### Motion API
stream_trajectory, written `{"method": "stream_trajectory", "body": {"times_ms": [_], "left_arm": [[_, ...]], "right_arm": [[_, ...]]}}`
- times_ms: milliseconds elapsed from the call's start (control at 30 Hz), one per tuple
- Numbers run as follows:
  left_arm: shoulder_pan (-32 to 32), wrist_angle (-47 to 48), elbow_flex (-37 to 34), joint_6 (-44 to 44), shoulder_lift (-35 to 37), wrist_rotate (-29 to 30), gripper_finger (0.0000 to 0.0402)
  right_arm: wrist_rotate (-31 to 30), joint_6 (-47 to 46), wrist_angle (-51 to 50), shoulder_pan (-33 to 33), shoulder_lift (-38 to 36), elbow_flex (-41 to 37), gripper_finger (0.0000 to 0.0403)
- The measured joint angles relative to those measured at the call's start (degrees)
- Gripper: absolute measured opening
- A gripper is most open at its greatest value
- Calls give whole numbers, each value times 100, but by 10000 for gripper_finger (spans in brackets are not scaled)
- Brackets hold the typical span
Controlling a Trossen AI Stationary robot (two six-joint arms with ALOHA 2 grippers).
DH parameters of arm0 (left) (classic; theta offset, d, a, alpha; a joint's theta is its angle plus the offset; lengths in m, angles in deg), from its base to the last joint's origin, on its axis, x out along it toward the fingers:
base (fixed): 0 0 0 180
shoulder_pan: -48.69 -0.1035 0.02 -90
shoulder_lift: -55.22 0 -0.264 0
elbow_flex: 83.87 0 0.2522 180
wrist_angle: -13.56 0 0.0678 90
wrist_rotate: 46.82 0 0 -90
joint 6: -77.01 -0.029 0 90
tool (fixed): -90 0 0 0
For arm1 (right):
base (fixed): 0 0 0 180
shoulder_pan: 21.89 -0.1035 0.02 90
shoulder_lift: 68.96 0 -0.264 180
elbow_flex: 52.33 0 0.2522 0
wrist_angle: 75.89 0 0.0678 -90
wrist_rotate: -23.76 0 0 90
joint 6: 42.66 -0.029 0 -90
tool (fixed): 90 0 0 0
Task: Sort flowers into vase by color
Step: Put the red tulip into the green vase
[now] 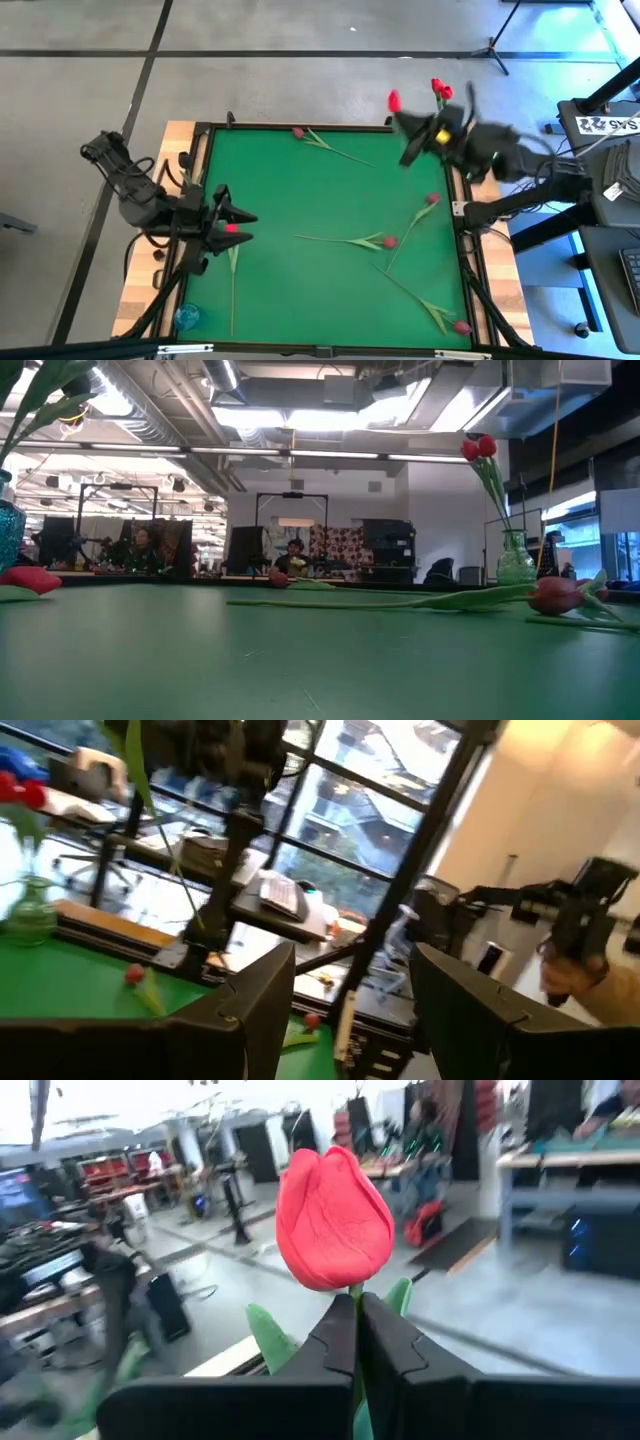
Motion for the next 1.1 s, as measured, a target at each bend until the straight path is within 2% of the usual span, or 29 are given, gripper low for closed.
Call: {"method": "stream_trajectory", "body": {"times_ms": [133,233,300,400,567,700,833,900,1100], "left_arm": [[-285,-88,0,74,-163,121,195],[-736,-271,0,86,-260,11,195],[-1151,-388,0,163,-331,-217,195],[-1884,-481,0,326,-449,-772,195],[-2906,-587,0,538,-740,-1382,195],[-3415,-1061,0,507,-1009,-1792,195],[-3769,-1412,0,531,-1238,-2182,195],[-3872,-1524,0,603,-1291,-2258,195],[-3970,-1553,0,645,-1307,-2249,195]], "right_arm": [[1372,463,468,1395,-222,0,1],[2445,509,823,2594,-232,0,1],[2918,531,981,3365,-228,-2,1],[3303,820,1344,4363,-220,0,1],[3412,1353,2040,5482,-207,0,1],[3368,1817,2358,5947,-222,-187,1],[3301,1952,2917,5984,-259,-623,0],[3303,1971,3197,5978,-327,-807,0],[3506,2526,3048,5980,-602,-1236,0]]}}
